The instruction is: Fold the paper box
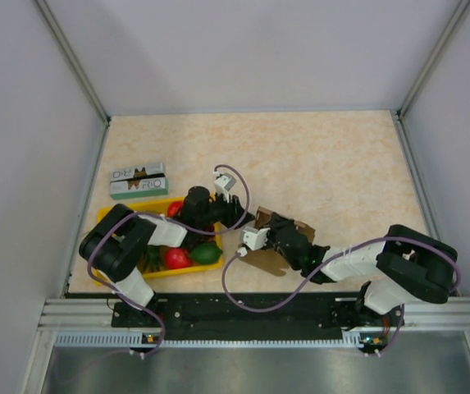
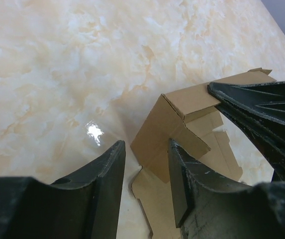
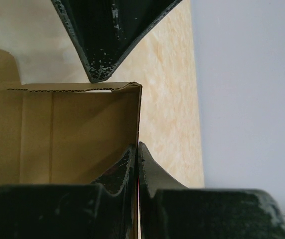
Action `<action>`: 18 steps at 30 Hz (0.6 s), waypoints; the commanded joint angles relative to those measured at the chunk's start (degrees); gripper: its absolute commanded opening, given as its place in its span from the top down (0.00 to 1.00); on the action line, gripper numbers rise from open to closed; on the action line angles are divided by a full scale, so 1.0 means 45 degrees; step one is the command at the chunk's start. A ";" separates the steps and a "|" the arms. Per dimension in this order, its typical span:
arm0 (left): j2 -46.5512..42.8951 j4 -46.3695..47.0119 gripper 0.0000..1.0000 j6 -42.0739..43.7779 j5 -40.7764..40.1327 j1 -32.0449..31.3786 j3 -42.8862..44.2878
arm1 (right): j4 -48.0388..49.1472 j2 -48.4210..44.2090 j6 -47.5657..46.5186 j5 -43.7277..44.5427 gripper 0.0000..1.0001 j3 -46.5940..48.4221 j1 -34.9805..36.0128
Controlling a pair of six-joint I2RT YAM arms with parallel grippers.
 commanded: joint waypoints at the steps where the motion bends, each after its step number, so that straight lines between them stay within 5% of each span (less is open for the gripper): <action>1: -0.0178 0.1201 0.55 0.0197 0.0431 -0.0041 -0.0628 | 0.0796 0.0018 -0.0434 0.0355 1.00 -0.0234 0.0294; 18: -0.0764 0.0344 0.51 0.0936 -0.1148 -0.1290 -0.0570 | 0.1147 0.0233 -0.0220 0.0589 0.99 -0.0351 0.0685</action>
